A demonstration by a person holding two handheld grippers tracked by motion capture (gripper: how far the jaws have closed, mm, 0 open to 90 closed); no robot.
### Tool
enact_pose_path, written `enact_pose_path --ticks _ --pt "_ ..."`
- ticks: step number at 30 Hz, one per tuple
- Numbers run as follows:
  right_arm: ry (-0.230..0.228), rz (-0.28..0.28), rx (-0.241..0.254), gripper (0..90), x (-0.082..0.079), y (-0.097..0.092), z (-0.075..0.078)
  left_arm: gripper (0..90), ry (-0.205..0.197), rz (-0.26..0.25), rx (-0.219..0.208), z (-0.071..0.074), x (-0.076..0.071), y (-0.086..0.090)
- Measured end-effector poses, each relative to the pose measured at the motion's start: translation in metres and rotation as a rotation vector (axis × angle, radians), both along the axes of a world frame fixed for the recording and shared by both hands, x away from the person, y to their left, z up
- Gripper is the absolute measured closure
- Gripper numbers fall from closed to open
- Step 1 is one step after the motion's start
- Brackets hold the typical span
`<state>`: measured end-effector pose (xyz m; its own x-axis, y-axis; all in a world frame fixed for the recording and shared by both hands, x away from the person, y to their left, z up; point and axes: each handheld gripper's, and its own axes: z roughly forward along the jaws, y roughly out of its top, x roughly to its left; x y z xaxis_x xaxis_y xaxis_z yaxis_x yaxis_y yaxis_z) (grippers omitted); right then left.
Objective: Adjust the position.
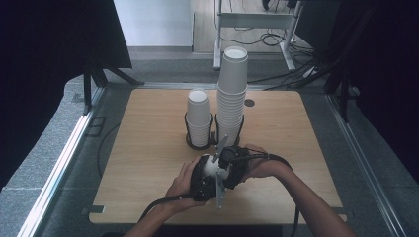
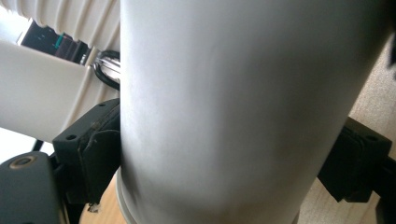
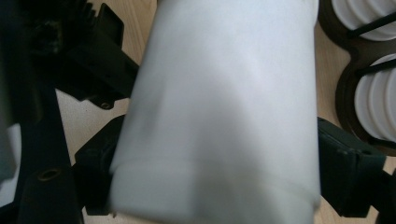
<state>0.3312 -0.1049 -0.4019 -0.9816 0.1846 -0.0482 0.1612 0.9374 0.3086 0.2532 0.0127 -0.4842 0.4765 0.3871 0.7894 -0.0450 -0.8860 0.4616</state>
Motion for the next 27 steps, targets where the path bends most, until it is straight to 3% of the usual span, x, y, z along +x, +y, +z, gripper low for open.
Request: enact_pose_path --ticks 6,13,17,22,27 --pt "0.036 -0.008 -0.026 19.7 0.005 -0.003 -0.005 11.5 -0.005 0.015 0.034 -0.003 0.001 -0.004" --pt "0.045 -0.022 -0.025 22.5 0.008 -0.007 -0.007 10.7 0.003 0.019 0.034 -0.004 0.002 -0.006" --pt "0.052 -0.029 -0.008 23.0 0.008 -0.01 -0.008 8.5 0.015 0.018 0.016 -0.004 0.003 -0.006" --pt "0.046 -0.043 0.015 23.2 0.009 -0.015 -0.013 0.6 0.062 -0.008 -0.019 -0.001 0.003 -0.003" --pt "0.036 -0.07 0.038 23.3 0.011 -0.021 -0.018 0.0 0.071 -0.023 -0.046 -0.002 0.001 -0.002"
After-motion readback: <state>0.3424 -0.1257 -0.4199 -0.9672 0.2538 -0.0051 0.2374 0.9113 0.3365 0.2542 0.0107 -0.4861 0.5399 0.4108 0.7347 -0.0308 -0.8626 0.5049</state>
